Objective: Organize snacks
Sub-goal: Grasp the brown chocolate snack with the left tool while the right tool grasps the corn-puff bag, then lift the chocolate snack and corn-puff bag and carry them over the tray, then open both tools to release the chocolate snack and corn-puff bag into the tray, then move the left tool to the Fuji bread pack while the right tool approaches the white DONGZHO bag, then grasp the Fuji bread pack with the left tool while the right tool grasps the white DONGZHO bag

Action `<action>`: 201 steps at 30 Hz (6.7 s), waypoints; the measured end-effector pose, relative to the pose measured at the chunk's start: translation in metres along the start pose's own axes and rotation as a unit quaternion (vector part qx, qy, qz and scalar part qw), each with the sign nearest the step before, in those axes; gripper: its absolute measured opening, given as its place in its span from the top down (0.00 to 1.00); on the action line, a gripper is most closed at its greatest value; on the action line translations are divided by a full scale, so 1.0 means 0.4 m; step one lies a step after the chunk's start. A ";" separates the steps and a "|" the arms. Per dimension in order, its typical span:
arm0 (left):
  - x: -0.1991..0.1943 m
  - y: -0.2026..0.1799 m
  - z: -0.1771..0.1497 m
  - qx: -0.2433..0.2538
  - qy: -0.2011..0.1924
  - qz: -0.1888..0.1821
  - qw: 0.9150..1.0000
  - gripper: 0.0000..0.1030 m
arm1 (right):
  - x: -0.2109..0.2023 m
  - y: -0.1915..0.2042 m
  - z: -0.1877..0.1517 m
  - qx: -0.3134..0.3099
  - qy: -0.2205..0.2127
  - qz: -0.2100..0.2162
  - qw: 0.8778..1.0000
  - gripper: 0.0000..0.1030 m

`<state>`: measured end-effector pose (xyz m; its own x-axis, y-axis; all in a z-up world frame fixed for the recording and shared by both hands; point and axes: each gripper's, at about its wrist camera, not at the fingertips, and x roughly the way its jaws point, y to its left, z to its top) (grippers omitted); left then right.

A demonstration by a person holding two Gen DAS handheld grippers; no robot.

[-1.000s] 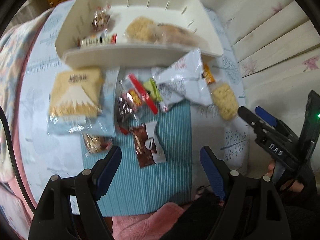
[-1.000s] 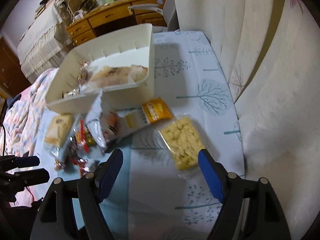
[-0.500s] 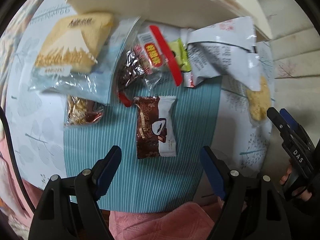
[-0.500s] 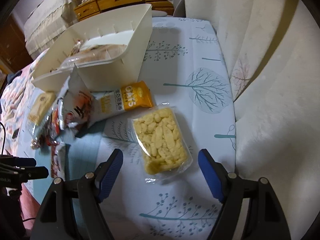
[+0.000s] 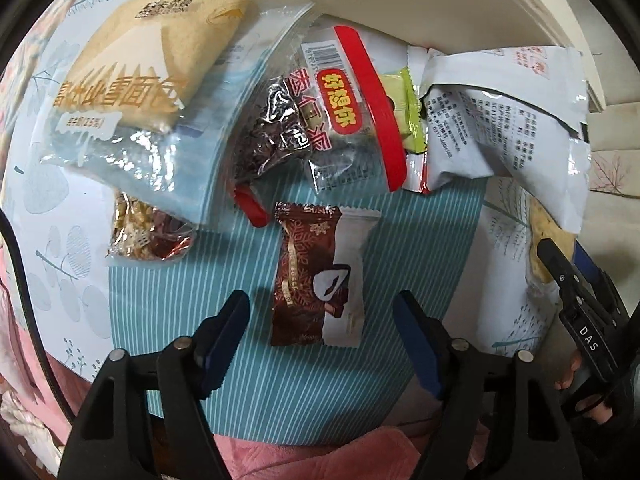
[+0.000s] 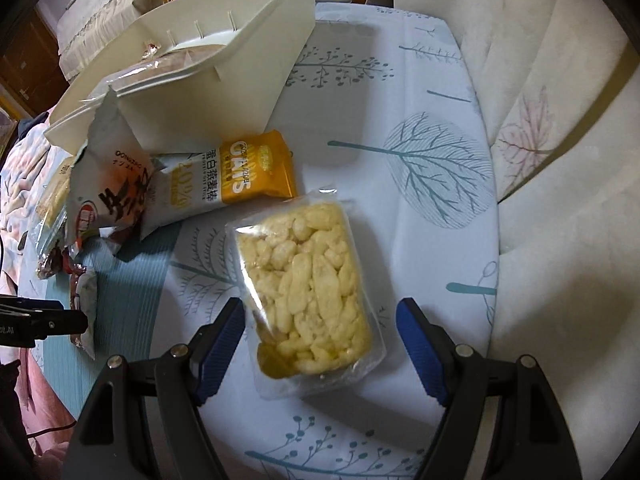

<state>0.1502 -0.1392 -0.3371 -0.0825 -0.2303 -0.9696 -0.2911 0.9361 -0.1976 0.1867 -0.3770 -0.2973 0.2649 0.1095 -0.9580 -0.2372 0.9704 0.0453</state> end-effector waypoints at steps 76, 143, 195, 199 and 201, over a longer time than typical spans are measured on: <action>-0.633 0.288 0.186 0.032 -0.117 -0.063 0.991 0.74 | -0.244 0.520 0.184 -0.095 -0.021 0.203 0.974 0.44; -0.543 0.309 -0.039 -0.001 -0.200 -0.042 0.979 0.19 | -0.186 0.214 0.198 0.078 -0.089 0.220 0.968 0.15; -0.261 0.665 0.279 0.031 0.045 -0.183 0.981 0.19 | -0.180 0.543 -0.010 0.193 -0.136 -0.069 0.969 0.15; -0.236 0.642 0.303 0.021 0.054 -0.173 0.983 0.19 | -0.151 0.540 0.015 0.160 -0.125 -0.075 0.976 0.16; -0.227 0.629 0.311 0.019 0.060 -0.167 0.984 0.19 | -0.135 0.535 0.024 0.153 -0.119 -0.075 0.978 0.16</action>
<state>0.2030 0.1501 -0.3165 -0.1005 -0.5551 -0.8257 -0.2850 0.8112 -0.5106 0.1305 -0.1731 -0.2332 0.4933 -0.0269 -0.8695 0.1017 0.9944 0.0270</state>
